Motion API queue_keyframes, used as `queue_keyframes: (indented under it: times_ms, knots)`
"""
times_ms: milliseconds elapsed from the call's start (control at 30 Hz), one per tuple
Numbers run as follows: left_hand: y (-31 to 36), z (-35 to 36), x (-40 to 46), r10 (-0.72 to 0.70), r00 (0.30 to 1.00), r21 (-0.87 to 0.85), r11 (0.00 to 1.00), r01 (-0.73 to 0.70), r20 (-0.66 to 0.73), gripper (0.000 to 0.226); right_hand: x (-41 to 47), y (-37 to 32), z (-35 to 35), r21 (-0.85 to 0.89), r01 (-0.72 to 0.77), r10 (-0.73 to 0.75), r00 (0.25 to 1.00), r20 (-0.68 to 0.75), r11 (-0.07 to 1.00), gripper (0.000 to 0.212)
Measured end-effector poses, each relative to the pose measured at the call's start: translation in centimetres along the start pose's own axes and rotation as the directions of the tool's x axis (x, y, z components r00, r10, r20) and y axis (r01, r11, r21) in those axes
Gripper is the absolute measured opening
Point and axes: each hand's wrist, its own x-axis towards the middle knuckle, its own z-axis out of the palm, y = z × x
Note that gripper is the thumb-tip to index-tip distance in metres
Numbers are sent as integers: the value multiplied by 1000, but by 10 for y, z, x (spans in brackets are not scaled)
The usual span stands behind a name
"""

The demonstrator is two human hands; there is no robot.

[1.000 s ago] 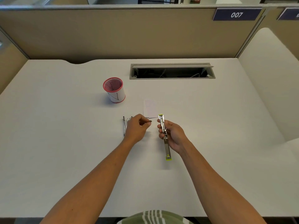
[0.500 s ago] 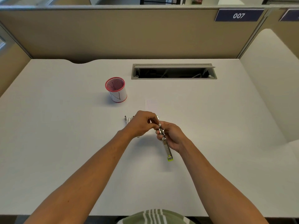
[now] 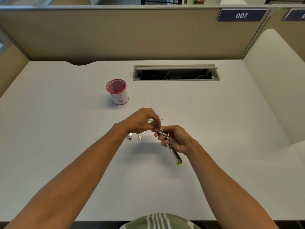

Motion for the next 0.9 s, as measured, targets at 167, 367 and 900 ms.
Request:
queue_keyframes:
  times_ms: [167, 367, 900]
  knots:
    - [2, -1, 0, 49, 997, 39, 998, -52, 59, 20, 0, -1, -1, -60, -17, 19, 999, 30, 998, 31]
    - [3, -2, -1, 32, 992, 51, 998, -38, 121, 21, 0, 0, -4, -73, -48, 52, 998, 47, 996, 29]
    - [0, 12, -11, 14, 999, -134, 991, -7, 49, 24, -1, 1, -10, -43, -33, 35, 998, 45, 999, 30]
